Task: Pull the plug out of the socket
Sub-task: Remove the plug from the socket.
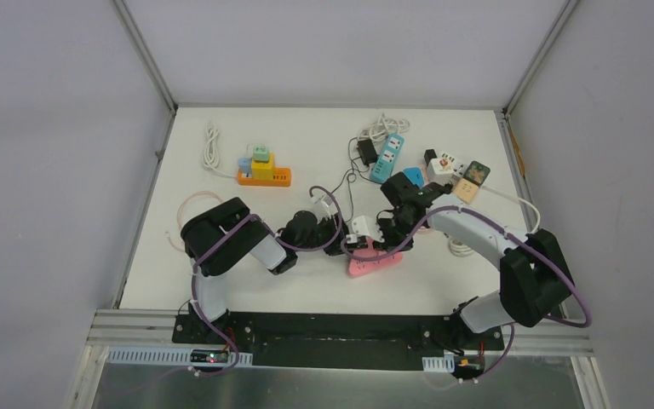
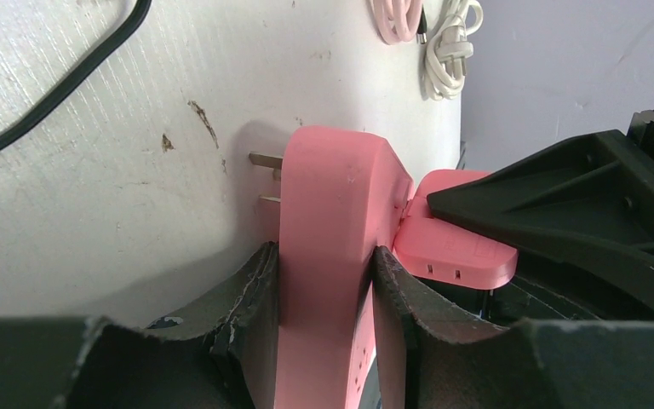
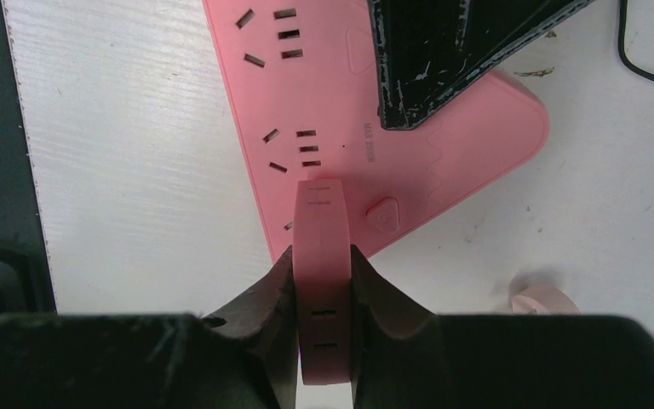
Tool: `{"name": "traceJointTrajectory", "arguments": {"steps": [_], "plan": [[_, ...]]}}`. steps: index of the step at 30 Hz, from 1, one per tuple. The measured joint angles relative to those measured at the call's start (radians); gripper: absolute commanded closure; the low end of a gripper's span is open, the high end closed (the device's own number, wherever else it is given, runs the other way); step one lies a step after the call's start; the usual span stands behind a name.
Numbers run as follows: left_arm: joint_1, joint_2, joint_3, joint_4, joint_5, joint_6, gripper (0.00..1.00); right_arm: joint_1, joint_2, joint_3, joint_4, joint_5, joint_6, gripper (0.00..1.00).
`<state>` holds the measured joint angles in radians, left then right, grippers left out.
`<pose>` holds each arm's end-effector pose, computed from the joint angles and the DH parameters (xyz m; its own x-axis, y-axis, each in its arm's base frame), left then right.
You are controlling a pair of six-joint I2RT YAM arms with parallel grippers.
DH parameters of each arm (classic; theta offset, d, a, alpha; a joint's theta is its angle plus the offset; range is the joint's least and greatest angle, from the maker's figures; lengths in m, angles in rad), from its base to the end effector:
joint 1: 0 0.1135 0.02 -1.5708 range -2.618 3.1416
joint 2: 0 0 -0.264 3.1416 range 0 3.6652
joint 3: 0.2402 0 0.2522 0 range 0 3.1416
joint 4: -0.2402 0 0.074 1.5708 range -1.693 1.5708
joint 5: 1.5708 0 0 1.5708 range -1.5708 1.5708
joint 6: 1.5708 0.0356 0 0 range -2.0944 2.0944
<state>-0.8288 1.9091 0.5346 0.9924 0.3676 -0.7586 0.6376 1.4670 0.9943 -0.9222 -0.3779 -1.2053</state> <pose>0.2026 -0.2399 0.0940 -0.8111 -0.0652 -0.5813 0.4895 0.4684 -0.7356 0.1985 0.1634 0.2125 0.2824 -0.8711 -0.4018 -0.9552 -0.2942 -0.0336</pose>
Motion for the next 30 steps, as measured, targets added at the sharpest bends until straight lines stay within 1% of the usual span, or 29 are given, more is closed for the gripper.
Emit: {"name": "traceJointTrajectory", "arguments": {"steps": [4,8,11,15,19,23,27,30], "plan": [[-0.001,0.0,0.0,0.0,0.0,-0.002,1.0,-0.035,-0.001,-0.004,-0.007,-0.034,-0.028,1.0],[-0.003,0.002,0.006,0.0,-0.001,-0.013,1.0,-0.124,-0.002,-0.019,-0.008,-0.134,-0.082,1.0],[-0.003,0.003,0.011,-0.001,-0.001,-0.015,1.0,-0.153,-0.003,-0.026,-0.007,-0.17,-0.103,1.0],[-0.003,0.004,0.011,-0.001,0.0,-0.016,1.0,-0.146,-0.003,-0.027,-0.003,-0.175,-0.093,1.0],[0.0,0.004,0.01,-0.002,0.001,-0.01,1.0,-0.076,-0.004,-0.018,0.007,-0.108,-0.025,1.0],[0.0,0.004,0.006,-0.001,0.001,-0.007,1.0,-0.04,-0.003,-0.011,0.0,-0.068,0.015,1.0],[0.0,0.004,0.006,-0.001,0.002,-0.009,1.0,-0.059,-0.003,-0.011,-0.015,-0.081,-0.021,1.0],[-0.004,0.004,0.009,-0.001,0.001,-0.017,1.0,-0.128,-0.003,-0.015,-0.035,-0.146,-0.102,1.0]]}}
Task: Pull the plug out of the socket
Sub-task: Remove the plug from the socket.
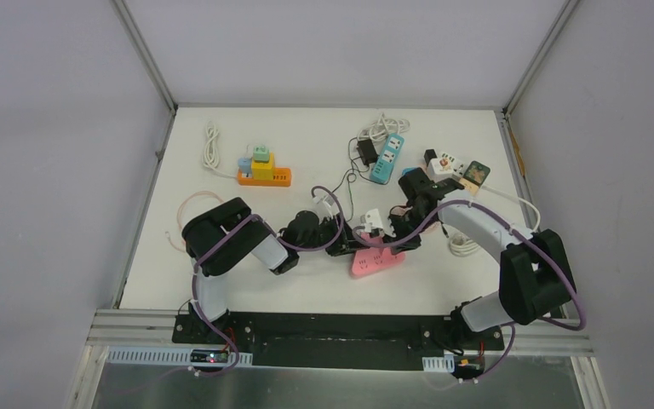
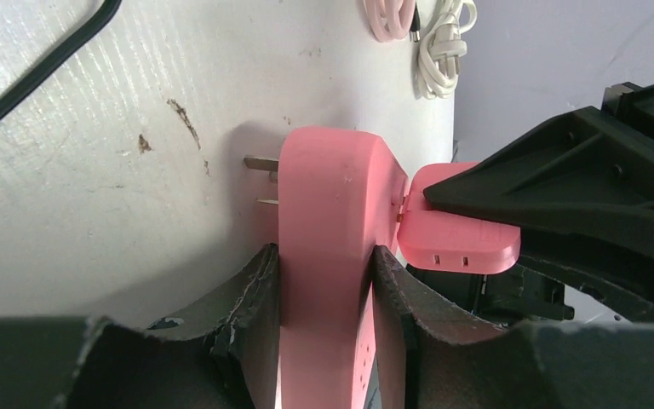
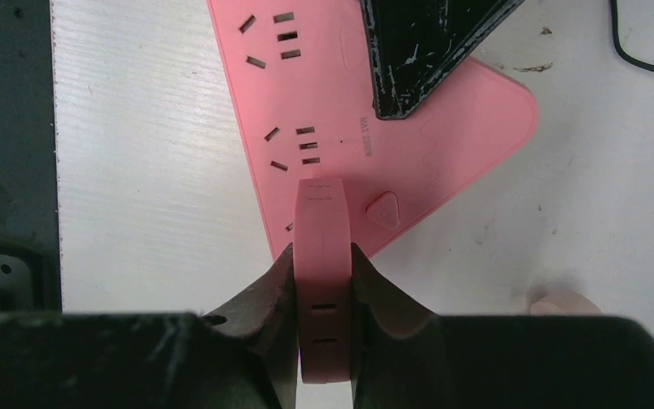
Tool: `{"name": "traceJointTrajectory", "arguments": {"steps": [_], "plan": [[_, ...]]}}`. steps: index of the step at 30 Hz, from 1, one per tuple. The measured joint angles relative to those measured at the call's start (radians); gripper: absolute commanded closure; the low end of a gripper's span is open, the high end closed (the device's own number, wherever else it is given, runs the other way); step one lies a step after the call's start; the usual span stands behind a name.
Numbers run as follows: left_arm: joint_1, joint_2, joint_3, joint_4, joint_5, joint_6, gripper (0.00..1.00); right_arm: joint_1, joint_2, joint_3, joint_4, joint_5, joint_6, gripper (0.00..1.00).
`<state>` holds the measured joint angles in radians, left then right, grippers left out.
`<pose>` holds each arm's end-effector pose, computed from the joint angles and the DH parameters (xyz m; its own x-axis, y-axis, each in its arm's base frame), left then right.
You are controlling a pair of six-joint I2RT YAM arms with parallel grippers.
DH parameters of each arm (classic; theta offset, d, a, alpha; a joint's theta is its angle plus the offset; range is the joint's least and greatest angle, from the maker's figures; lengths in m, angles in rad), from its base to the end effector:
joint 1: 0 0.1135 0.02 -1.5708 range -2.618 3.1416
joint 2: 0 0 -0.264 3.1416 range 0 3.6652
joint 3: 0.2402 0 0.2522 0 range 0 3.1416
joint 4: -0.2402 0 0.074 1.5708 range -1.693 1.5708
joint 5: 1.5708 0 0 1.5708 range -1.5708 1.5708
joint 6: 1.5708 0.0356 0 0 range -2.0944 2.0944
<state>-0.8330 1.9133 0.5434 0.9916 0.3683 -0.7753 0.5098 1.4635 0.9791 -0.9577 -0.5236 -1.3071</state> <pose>0.2031 -0.2424 0.0945 -0.8181 -0.0708 -0.5706 0.4799 0.4627 -0.7454 0.2094 0.1375 0.2110 0.2365 -0.8257 -0.5122 -0.9605 -0.2784 0.0053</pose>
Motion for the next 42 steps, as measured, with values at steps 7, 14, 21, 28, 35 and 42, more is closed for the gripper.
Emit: {"name": "traceJointTrajectory", "arguments": {"steps": [7,14,21,28,35,42], "plan": [[-0.011,0.006,0.011,-0.004,-0.001,-0.012,1.0,-0.077,0.0,-0.02,-0.011,-0.094,-0.086,1.0],[0.004,0.006,0.003,0.0,0.002,0.0,1.0,0.075,-0.023,-0.016,0.036,0.048,0.094,1.0],[0.005,0.006,0.0,0.002,0.008,0.002,1.0,0.086,-0.026,-0.011,0.018,0.072,0.083,1.0],[-0.005,0.007,0.021,-0.015,0.0,-0.026,1.0,-0.042,-0.033,-0.013,-0.008,-0.048,-0.01,1.0],[-0.006,0.009,0.022,-0.024,-0.001,-0.025,1.0,0.019,-0.069,-0.008,0.05,-0.095,0.065,1.0],[-0.006,0.01,0.023,-0.026,-0.001,-0.026,1.0,0.119,-0.067,0.031,0.094,-0.147,0.117,1.0]]}}
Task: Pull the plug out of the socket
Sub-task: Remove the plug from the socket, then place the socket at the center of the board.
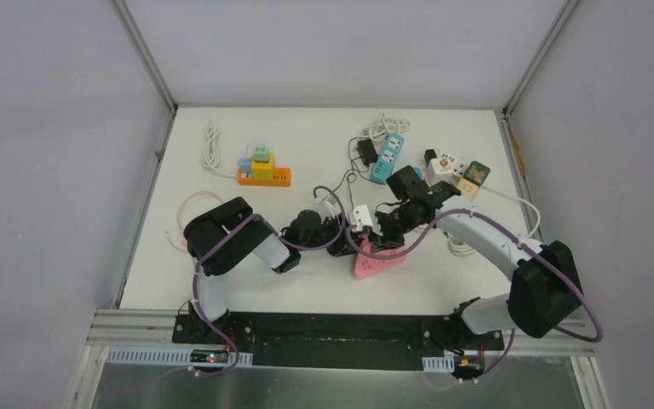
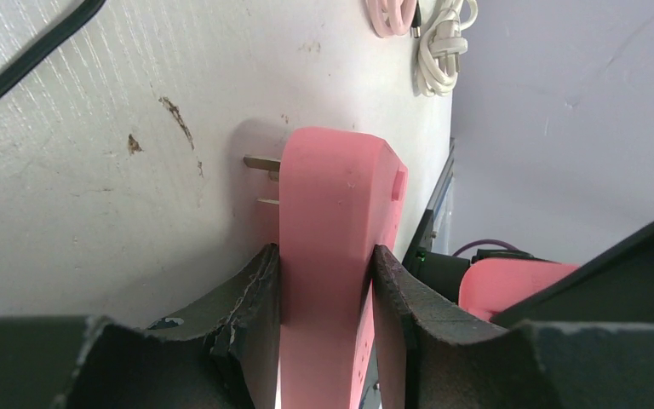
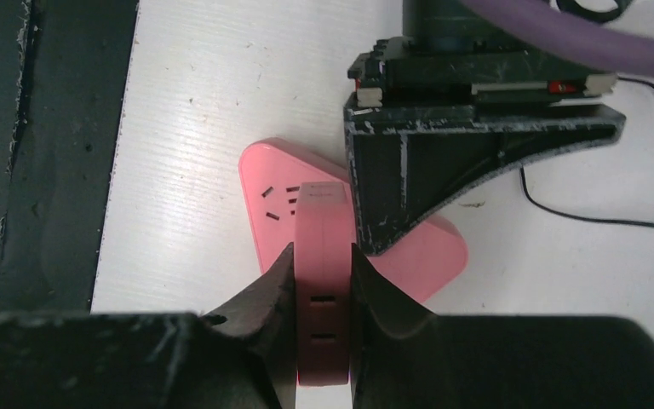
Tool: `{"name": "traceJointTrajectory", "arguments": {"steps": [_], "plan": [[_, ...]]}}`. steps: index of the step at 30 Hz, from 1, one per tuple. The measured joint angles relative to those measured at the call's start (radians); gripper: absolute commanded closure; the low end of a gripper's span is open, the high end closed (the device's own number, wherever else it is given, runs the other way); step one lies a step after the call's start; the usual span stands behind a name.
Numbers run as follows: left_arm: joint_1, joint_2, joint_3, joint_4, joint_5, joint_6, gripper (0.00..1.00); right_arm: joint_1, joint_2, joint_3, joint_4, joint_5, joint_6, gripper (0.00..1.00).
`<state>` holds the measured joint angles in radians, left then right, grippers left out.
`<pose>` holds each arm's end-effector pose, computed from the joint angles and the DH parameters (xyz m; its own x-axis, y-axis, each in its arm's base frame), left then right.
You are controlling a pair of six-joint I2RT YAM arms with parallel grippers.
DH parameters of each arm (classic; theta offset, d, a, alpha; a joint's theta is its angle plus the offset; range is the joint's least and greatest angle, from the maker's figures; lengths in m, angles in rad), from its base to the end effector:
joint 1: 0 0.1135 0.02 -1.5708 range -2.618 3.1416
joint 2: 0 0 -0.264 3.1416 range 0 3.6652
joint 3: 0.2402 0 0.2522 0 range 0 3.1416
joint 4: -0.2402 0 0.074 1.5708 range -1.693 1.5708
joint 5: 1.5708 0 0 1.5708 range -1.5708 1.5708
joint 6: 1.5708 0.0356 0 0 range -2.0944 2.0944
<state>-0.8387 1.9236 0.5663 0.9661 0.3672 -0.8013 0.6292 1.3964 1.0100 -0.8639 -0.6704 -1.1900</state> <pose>0.2050 -0.2472 0.0937 -0.8353 -0.0735 -0.5449 0.4543 0.4660 -0.7592 0.1938 0.1684 0.2400 0.2898 -0.6888 -0.6645 -0.9426 -0.3259 -0.0733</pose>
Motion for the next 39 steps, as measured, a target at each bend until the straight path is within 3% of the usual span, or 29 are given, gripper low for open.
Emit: {"name": "traceJointTrajectory", "arguments": {"steps": [12,18,26,31,39], "plan": [[0.0,0.0,0.002,0.002,0.0,-0.001,1.0,-0.254,-0.111,0.0,0.013,-0.137,0.075,1.0],[0.0,0.0,0.002,0.004,0.0,-0.001,1.0,-0.333,-0.123,-0.006,0.163,-0.162,0.186,1.0],[0.0,0.0,-0.006,0.014,0.0,-0.001,1.0,-0.349,-0.116,-0.002,0.322,-0.17,0.221,1.0],[0.0,0.0,-0.014,0.025,0.0,-0.001,1.0,-0.349,-0.021,0.093,0.337,-0.177,0.224,1.0],[0.0,0.0,-0.023,0.039,0.0,-0.002,1.0,-0.349,0.273,0.372,0.355,-0.182,0.229,1.0]]}}
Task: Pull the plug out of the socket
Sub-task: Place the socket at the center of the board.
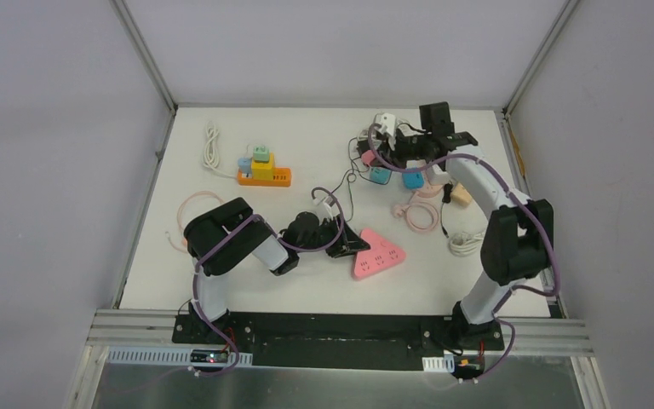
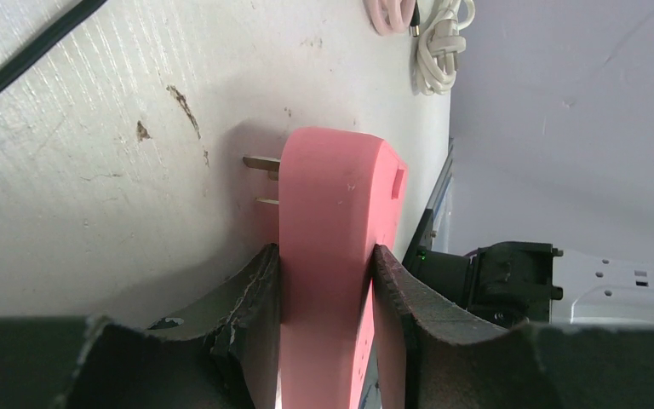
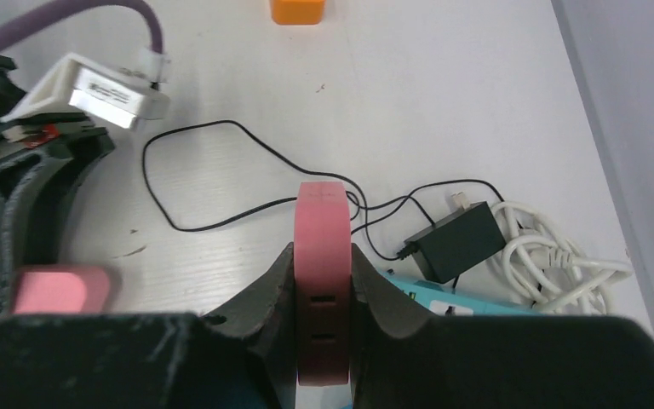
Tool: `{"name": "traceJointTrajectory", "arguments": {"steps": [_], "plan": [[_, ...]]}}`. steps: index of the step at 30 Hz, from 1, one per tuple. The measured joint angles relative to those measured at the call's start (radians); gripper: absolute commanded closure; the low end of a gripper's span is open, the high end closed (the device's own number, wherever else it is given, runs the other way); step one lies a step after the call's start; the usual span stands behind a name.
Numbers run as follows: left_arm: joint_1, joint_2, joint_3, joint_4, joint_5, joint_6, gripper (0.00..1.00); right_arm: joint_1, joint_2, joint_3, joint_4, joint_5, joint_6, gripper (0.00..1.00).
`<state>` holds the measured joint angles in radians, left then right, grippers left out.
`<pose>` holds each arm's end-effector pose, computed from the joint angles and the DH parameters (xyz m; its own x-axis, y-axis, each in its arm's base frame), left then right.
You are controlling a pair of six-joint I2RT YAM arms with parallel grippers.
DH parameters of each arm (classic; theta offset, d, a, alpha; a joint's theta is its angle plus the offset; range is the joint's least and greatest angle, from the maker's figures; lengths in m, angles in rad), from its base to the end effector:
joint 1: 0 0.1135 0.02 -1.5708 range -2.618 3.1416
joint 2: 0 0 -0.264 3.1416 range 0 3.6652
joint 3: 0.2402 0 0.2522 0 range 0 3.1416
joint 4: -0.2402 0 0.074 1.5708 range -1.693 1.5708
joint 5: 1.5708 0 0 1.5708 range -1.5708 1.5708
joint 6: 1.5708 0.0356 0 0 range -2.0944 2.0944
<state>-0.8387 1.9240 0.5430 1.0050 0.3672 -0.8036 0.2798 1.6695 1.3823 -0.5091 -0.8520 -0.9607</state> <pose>0.2018 -0.2437 0.0926 -0.8308 -0.0807 -0.5507 0.4601 0.4572 -0.7611 0.3444 0.1268 0.2947 0.1700 -0.5127 -0.8416 -0.9571 0.1176 -0.2650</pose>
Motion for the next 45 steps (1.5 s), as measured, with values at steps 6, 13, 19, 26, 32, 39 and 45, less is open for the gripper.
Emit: {"name": "traceJointTrajectory", "arguments": {"steps": [6,13,19,26,32,39,45], "plan": [[0.0,0.0,-0.003,0.006,0.0,0.0,1.0,0.005,0.172,0.109,0.037,0.125,0.398,1.0],[0.001,0.002,-0.003,0.011,0.0,0.0,1.0,0.03,0.383,0.311,0.002,0.268,0.706,1.0],[0.001,0.003,-0.007,0.017,0.0,-0.001,1.0,0.052,0.474,0.368,-0.035,0.32,0.783,1.0],[0.001,0.005,-0.009,0.024,0.0,-0.001,1.0,0.065,0.484,0.369,-0.053,0.329,0.813,1.0],[0.001,0.006,-0.01,0.026,0.001,-0.001,1.0,0.064,0.462,0.368,-0.065,0.319,0.827,1.0],[0.002,0.006,-0.027,0.047,0.001,-0.001,1.0,0.006,0.216,0.268,-0.056,0.231,0.824,1.0],[0.002,-0.014,-0.064,0.068,0.0,-0.001,1.0,-0.084,-0.072,0.075,-0.052,0.145,0.724,1.0]]}}
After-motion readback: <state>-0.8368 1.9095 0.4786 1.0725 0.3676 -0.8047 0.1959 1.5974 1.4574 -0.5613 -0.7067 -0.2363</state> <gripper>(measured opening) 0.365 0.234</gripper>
